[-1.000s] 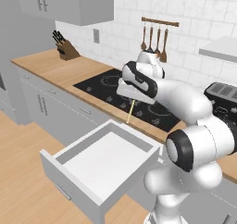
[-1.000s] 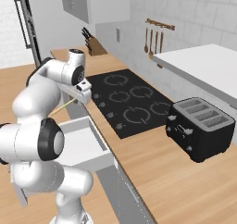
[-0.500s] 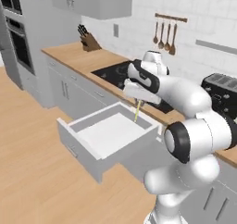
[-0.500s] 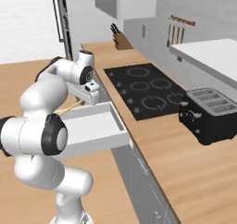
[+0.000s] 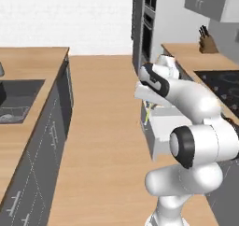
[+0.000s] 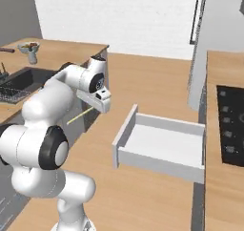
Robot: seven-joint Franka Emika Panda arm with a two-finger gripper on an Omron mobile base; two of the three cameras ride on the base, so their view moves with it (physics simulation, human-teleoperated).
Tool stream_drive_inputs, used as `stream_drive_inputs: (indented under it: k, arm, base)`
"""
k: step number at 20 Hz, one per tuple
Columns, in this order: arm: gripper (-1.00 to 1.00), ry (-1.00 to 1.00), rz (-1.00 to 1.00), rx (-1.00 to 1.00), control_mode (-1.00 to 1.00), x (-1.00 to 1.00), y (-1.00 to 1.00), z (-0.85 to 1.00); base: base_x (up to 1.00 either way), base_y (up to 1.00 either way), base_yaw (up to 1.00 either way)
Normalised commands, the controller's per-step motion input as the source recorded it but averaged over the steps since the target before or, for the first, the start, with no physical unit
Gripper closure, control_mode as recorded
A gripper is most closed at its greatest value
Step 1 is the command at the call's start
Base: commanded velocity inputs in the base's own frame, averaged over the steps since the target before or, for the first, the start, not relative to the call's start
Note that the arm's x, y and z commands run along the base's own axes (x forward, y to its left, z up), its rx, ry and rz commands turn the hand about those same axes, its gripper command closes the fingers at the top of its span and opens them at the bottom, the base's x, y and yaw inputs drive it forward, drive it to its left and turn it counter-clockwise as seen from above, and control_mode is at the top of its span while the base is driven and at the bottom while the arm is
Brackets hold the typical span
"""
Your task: Take a straw from the drawer in front and place it inside the glass cup on the dining counter.
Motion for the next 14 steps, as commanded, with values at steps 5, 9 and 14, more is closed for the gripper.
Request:
stream_drive_inputs:
  k: [5,9,14]
  arm:
    - [1.00,0.00,0.00,0.00,1.00,0.00,0.00,0.00]
    - [1.00,0.00,0.00,0.00,1.00,0.00,0.00,0.00]
    - [1.00,0.00,0.00,0.00,1.00,0.00,0.00,0.00]
  base:
    - [-0.54,0.02,0.77]
    - [-0.97,0.35,0.15]
    - [-1.00,0.54,-0.04]
